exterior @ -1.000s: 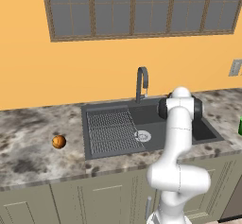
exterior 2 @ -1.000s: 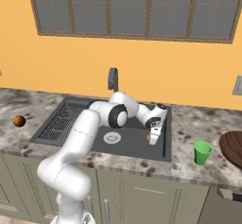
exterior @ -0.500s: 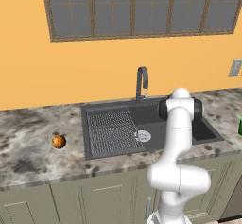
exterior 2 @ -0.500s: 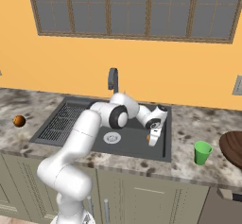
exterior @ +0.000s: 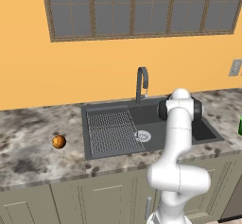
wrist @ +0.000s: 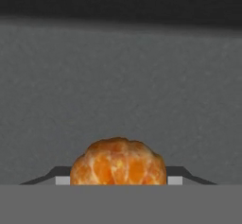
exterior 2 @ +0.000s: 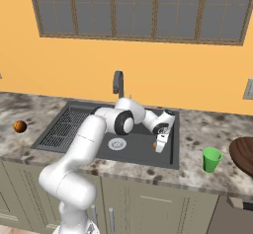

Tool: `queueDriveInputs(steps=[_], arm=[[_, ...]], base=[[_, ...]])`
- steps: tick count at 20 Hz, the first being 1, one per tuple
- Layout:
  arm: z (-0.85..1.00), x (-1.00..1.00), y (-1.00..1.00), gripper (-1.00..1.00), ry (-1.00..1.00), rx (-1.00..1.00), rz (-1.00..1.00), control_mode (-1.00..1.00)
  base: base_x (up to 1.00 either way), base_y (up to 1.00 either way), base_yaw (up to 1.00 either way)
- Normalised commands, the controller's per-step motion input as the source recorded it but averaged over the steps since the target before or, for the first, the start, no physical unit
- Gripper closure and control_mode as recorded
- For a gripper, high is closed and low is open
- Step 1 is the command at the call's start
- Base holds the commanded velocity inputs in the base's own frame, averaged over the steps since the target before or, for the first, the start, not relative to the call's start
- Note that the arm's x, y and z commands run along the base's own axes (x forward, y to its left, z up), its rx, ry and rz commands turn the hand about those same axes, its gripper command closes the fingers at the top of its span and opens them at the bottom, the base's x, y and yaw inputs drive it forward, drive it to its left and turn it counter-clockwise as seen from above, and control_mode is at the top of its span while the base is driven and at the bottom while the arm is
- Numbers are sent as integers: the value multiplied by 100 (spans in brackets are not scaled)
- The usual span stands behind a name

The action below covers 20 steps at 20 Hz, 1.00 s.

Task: Remove the orange and tangerine from the sink. Then move the bowl and cup from the counter to the sink for washing.

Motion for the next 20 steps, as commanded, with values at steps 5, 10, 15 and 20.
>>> queueDriveInputs(steps=[5,10,15,20], arm=[[-1,1,0,100,0,1,-2,-100],[17,-9,0,100,0,0,-1,-100],[28,-13,0,100,0,0,0,-100],[35,-14,0,100,1,0,0,-100]], base=[[0,0,0],[0,0,0],[0,0,0],[0,0,0]])
